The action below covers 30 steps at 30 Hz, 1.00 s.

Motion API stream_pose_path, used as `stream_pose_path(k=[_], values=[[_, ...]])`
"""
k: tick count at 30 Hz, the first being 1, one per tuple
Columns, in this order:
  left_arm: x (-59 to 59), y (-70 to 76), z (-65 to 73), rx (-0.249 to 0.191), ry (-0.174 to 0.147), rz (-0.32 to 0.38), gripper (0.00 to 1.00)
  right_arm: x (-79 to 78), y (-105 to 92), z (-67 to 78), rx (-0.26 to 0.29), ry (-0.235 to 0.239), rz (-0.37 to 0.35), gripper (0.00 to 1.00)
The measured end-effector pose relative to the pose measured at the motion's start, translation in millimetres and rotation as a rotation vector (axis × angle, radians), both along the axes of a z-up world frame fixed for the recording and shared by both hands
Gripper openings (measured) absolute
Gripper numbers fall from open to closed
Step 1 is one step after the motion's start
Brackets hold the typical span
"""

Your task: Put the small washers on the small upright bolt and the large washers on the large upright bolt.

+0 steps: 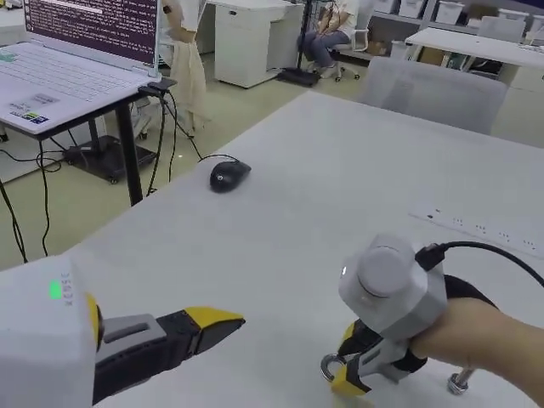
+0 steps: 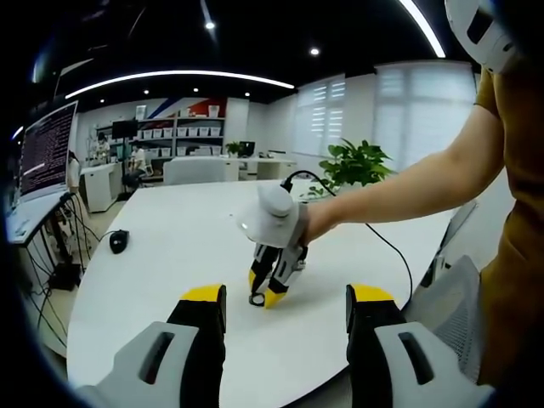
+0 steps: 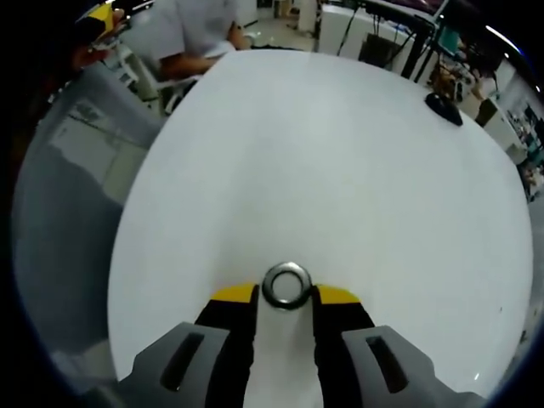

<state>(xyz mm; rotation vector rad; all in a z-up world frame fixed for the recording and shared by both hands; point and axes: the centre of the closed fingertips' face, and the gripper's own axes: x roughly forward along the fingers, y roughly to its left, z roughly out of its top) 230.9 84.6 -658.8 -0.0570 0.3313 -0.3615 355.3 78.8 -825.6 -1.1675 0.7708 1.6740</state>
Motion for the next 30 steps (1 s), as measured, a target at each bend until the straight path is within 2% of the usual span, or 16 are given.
stream_pose_path(k=[10,18,30], values=[[0.6,-0.2,-0.2,-0.003,-0.002,0.0,0.56,-0.1,0.3,-0.4,0.003,0.005,-0.008,0.26],[0.8,0.1,-0.4,-0.005,-0.001,-0.001,0.56,-1.8,5.3,0.4,0.018,0.019,-0.041,0.26],[0.3,1.0,-0.7,-0.004,-0.001,-0.004,0.56,-1.6,5.9,-0.5,0.017,0.005,-0.019,0.26]])
